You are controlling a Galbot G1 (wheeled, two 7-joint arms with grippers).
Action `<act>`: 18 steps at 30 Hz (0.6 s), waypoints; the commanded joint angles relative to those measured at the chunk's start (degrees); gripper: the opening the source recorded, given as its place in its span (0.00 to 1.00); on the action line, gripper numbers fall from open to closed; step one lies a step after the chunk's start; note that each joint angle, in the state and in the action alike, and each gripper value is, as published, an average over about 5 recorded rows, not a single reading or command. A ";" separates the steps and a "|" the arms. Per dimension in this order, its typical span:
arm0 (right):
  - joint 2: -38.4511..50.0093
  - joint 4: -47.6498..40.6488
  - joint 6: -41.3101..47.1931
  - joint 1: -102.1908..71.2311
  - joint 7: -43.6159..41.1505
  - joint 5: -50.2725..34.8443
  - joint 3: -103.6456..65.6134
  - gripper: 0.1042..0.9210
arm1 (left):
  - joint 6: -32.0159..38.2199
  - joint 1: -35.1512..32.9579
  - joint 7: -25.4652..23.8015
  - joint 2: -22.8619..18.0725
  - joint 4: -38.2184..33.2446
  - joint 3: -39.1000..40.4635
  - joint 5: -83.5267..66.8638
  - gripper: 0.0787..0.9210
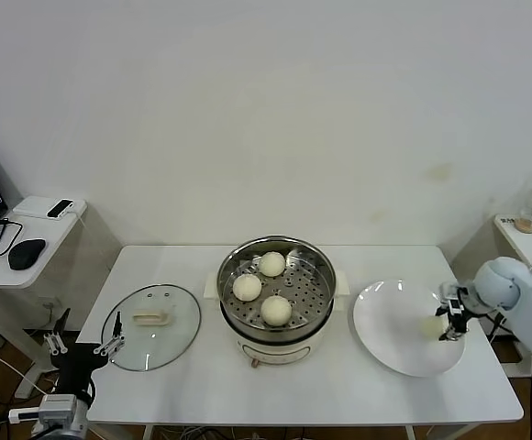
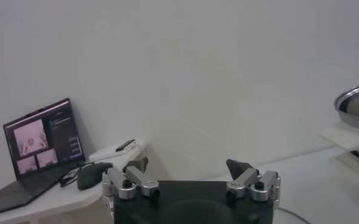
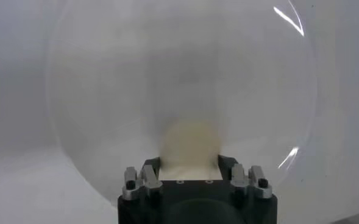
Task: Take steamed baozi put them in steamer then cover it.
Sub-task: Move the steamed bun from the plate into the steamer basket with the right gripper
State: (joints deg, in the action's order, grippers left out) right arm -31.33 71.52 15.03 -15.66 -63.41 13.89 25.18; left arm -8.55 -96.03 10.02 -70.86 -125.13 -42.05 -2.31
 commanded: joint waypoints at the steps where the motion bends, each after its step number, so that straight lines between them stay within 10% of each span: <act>1: 3.79 5.46 1.65 15.37 -0.89 -7.11 11.70 0.61 | -0.10 0.22 -0.03 0.14 -0.25 0.11 0.05 0.88; 18: -10.57 17.29 12.61 55.79 6.19 -33.40 43.75 0.62 | -0.27 0.42 -0.07 0.76 0.00 -0.55 -0.17 0.88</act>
State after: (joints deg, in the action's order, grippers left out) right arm -33.61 83.43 21.92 19.13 -60.79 -5.07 52.25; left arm -8.78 -95.55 9.95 -70.09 -125.17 -42.47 -2.48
